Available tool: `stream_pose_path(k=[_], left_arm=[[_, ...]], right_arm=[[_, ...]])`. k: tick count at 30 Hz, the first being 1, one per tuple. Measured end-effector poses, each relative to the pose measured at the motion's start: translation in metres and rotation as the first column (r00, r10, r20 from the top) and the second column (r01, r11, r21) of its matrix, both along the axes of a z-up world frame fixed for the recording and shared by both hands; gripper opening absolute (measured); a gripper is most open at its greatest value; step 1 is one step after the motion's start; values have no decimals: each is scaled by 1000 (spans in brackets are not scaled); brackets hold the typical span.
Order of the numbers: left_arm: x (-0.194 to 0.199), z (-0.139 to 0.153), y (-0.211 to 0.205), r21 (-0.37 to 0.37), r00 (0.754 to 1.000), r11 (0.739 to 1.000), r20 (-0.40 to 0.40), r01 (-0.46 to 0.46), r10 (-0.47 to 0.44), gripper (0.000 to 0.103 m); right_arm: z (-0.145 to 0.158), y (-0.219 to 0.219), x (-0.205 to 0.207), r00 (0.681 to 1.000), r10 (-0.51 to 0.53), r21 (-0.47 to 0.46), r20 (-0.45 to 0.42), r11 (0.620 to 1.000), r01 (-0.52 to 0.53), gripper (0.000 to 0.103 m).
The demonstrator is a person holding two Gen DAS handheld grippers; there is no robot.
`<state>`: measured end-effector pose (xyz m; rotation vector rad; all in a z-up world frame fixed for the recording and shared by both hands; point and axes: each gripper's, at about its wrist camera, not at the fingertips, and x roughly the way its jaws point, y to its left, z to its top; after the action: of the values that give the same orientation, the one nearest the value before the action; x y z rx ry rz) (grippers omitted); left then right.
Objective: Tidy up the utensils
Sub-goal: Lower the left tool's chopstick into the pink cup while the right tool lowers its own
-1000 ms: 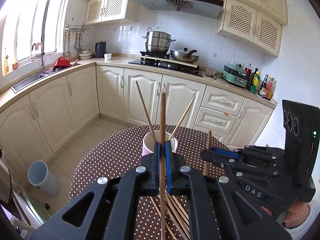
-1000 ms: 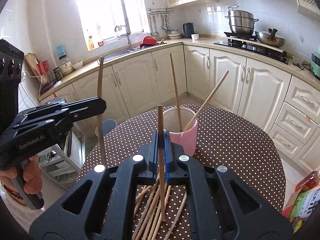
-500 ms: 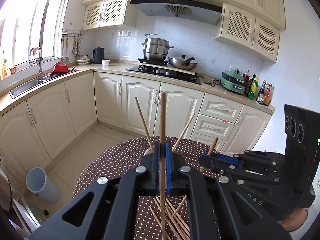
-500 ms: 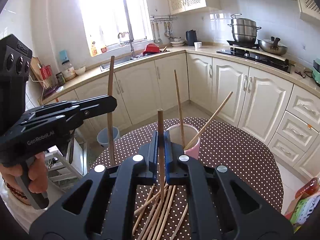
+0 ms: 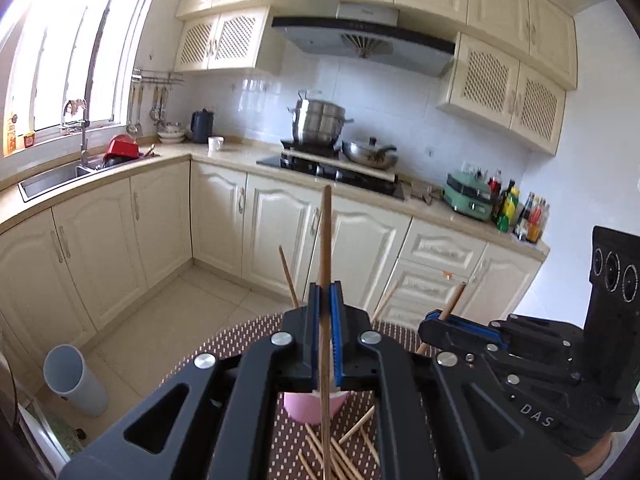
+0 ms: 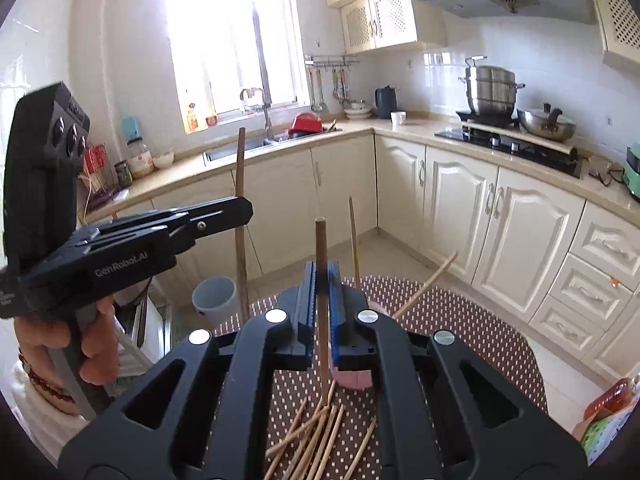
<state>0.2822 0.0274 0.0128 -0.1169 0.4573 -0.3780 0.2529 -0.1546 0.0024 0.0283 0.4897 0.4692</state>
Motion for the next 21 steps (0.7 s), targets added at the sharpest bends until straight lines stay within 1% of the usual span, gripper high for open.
stream_pose_path(k=[4, 6, 10, 12, 16, 18, 21], left_arm=[[9, 9, 5, -44, 999, 999, 33, -12, 14, 6], [16, 10, 8, -72, 999, 997, 43, -15, 18, 6], [28, 9, 10, -105, 997, 994, 56, -41, 47, 6], [34, 7, 10, -125, 997, 991, 50, -52, 59, 6], [42, 9, 12, -162, 993, 984, 88, -70, 85, 6], [44, 10, 13, -184, 988, 980, 119, -76, 99, 6], [46, 6, 9, -181, 980, 978, 153, -101, 130, 6]], right_arm=[[17, 2, 8, 999, -13, 7, 36, 1000, 13, 6], [25, 3, 11, 998, -23, 2, 58, 1000, 23, 6], [35, 7, 17, 995, -38, -12, 95, 999, 39, 6], [37, 6, 21, 994, -45, -9, 102, 999, 46, 6], [36, 4, 31, 992, -64, -16, 112, 998, 67, 6], [33, 2, 36, 992, -68, -17, 105, 997, 70, 6], [25, -2, 45, 994, -72, -19, 85, 997, 74, 6]])
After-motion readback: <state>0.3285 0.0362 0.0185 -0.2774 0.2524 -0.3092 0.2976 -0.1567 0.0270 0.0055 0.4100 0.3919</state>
